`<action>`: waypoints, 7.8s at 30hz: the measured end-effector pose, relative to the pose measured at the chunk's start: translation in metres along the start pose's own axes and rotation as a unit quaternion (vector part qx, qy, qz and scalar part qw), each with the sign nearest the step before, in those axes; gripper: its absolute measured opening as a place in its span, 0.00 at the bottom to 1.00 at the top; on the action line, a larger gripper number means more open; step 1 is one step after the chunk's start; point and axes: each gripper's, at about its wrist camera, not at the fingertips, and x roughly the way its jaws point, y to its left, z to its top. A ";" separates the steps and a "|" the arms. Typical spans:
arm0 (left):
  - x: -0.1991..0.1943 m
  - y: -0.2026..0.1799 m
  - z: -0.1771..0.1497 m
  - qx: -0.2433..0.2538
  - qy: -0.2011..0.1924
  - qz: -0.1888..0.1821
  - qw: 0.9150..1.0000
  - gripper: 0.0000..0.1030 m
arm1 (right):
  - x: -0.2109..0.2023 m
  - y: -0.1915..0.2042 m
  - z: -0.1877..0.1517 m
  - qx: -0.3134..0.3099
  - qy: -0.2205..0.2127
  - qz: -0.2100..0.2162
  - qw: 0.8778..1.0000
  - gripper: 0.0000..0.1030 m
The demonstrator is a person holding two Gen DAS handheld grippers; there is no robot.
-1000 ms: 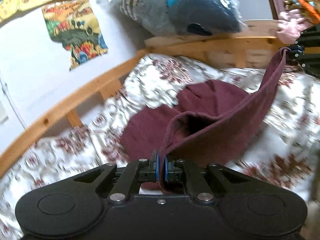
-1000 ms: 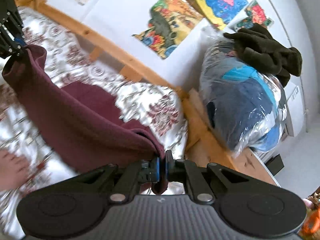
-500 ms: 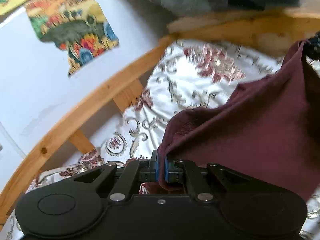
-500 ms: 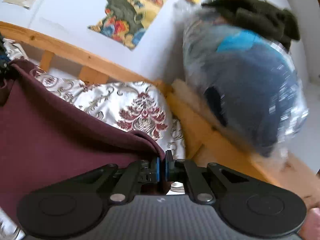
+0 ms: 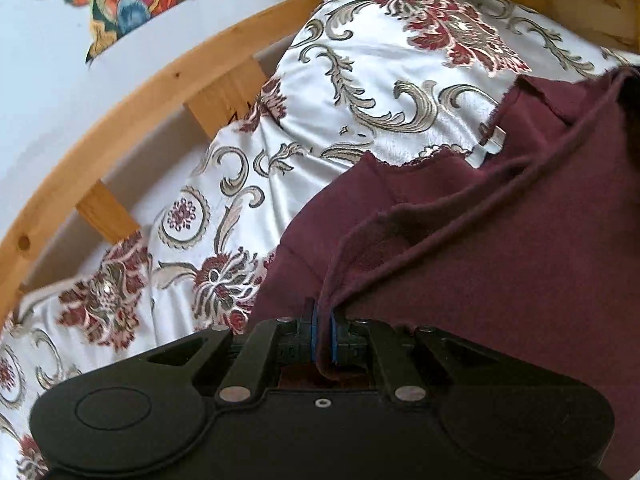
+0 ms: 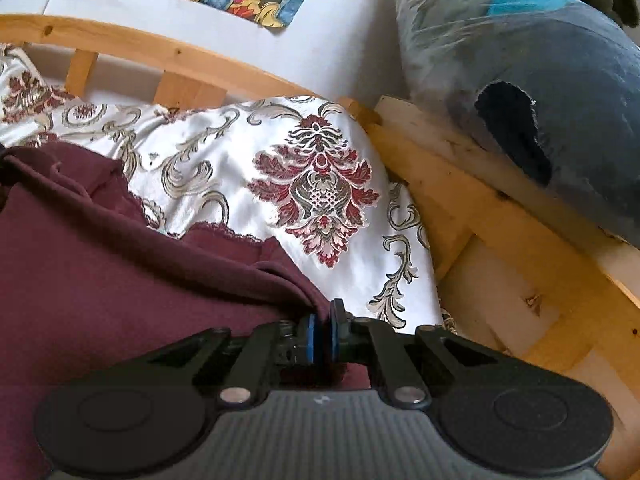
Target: Fold small clothes
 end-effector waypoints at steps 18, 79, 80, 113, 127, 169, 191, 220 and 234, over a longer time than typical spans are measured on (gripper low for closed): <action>-0.024 0.021 -0.001 -0.124 0.019 0.047 0.991 0.95 | -0.043 -0.019 -0.027 0.040 0.013 0.044 0.998 0.99; -0.008 0.047 -0.034 -0.219 -0.016 0.032 0.975 0.07 | -0.064 -0.026 -0.028 0.087 0.051 0.051 0.994 0.15; -0.008 0.046 -0.034 -0.214 -0.020 0.033 0.976 0.07 | -0.065 -0.026 -0.028 0.087 0.054 0.052 0.993 0.15; -0.034 0.034 -0.064 -0.259 0.000 0.055 0.964 0.96 | -0.056 -0.025 -0.041 0.058 0.058 -0.019 0.996 0.83; -0.054 0.054 -0.089 -0.293 -0.012 -0.015 0.956 0.99 | -0.084 -0.039 -0.065 0.084 0.068 -0.007 0.994 0.95; -0.020 0.041 -0.112 -0.296 0.048 -0.154 0.941 0.99 | -0.094 0.079 -0.048 0.047 0.020 0.130 0.990 1.00; -0.019 0.039 -0.111 -0.292 0.048 -0.148 0.944 1.00 | -0.094 0.078 -0.048 0.044 0.019 0.131 0.990 1.00; -0.026 0.044 -0.118 -0.337 0.036 -0.172 0.925 0.73 | -0.094 0.078 -0.049 0.046 0.021 0.135 0.990 1.00; -0.051 0.036 -0.088 -0.350 0.073 -0.111 0.927 0.22 | -0.094 0.076 -0.048 0.049 0.024 0.138 0.989 1.00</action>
